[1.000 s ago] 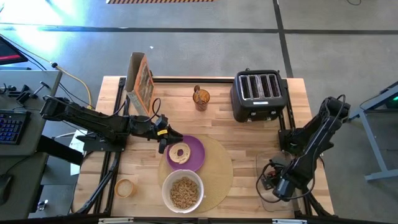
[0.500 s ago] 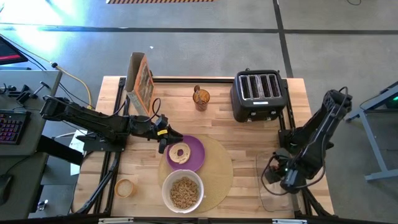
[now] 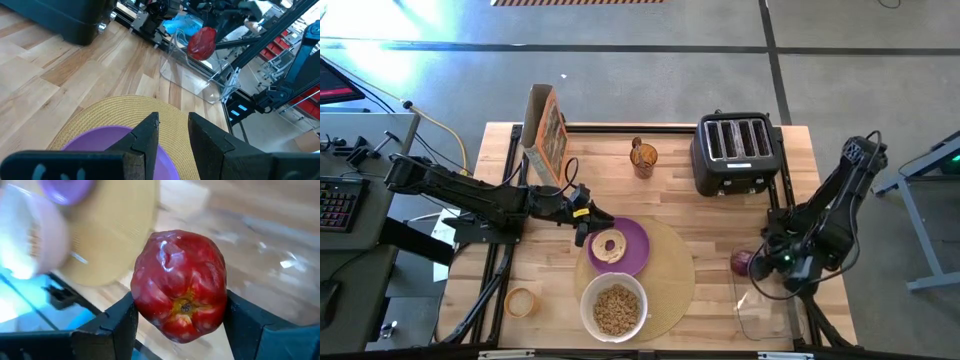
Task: Arrange a breakfast setting
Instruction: Put the apple on the violet plate to the right of the bagel
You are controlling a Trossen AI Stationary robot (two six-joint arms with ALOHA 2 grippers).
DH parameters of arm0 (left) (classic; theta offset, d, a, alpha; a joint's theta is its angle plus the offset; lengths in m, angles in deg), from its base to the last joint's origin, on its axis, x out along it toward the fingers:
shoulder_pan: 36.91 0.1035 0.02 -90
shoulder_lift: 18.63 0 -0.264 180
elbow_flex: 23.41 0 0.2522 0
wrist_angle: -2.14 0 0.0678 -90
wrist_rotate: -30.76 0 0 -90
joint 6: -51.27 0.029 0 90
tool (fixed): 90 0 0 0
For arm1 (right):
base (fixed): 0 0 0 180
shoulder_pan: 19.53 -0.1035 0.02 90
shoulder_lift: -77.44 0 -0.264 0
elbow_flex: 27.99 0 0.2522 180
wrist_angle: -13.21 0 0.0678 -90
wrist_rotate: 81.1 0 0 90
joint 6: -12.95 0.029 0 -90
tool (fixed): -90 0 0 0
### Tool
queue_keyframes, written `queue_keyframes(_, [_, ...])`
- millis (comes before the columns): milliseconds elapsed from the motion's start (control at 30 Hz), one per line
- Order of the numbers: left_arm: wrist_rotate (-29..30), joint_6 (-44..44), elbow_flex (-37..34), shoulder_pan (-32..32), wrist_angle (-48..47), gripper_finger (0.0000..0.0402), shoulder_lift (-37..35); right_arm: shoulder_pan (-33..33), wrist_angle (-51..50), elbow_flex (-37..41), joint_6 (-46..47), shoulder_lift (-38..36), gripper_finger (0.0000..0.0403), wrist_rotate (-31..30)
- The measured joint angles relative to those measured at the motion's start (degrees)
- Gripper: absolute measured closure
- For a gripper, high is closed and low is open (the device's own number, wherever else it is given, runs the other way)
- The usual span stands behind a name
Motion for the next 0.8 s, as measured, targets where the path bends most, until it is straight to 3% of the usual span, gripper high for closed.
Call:
queue_keyframes(200, [0.0,0.0,0.0,0.01,0.01,0.0307,0.0,3.49,4.48,-0.01,-9.12,-1.12,0.0189,-9.75])
queue_keyframes(467, [0.0,0.48,0.01,0.0,0.13,0.0307,0.0,12.07,14.01,-0.01,-28.66,-0.94,0.0189,-20.94])
queue_keyframes(800, [-0.01,1.51,0.0,0.02,0.8,0.0307,0.0,22.8,34.32,-0.01,-58.09,1.42,0.0189,-21.94])
